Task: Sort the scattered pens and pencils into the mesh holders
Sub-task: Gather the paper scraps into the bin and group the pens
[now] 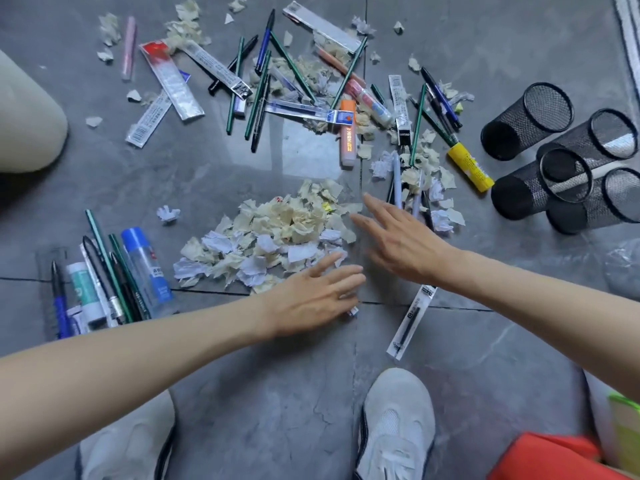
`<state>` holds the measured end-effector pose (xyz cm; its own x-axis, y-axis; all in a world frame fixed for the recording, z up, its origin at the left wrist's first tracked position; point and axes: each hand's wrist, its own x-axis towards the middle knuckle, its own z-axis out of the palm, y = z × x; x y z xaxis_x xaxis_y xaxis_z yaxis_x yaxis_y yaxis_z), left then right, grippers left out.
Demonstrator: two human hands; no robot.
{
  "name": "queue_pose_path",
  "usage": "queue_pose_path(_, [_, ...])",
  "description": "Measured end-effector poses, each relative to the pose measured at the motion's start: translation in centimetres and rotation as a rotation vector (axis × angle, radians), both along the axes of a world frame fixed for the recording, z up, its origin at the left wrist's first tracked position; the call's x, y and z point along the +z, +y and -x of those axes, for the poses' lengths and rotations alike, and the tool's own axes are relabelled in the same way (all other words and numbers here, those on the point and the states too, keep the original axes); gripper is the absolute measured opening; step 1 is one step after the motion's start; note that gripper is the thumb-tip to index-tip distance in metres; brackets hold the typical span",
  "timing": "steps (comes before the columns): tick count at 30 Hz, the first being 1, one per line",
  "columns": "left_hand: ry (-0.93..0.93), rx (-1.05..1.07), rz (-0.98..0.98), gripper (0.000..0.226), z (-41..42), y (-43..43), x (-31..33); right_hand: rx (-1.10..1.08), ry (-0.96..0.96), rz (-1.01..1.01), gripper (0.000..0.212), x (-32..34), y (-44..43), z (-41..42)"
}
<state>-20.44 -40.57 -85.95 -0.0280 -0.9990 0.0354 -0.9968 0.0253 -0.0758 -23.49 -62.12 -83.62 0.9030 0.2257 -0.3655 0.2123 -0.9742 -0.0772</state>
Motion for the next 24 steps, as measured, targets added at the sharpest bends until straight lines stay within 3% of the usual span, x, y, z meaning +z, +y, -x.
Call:
queue_pose_path(5, [0.037,0.151,0.104,0.034,-3.0,5.5,0.6,-0.101,0.127,-0.185,0.107,-1.8,3.4,-1.3])
queue_pose_path(8, [-0.035,0.213,0.034,0.046,-6.4,10.9,1.8,-0.052,0.139,-0.236,0.114,-2.5,5.7,-2.6])
queue_pose_path(13, [-0.125,0.316,-0.118,0.052,-11.3,19.8,4.8,0.002,-0.007,-0.335,0.095,-2.4,9.1,-5.4])
queue_pose_path(17, [-0.157,0.246,-0.207,0.042,-12.4,24.4,4.9,0.125,-0.155,-0.331,0.083,-1.5,11.2,-6.8])
queue_pose_path(20, [-0.160,0.180,-0.271,0.033,-12.7,25.4,4.4,0.200,-0.114,-0.255,0.066,-2.1,13.9,-8.3])
queue_pose_path(24, [-0.162,0.297,-0.273,0.039,-12.6,25.2,3.8,0.333,-0.049,-0.230,0.064,-2.7,18.4,-11.2])
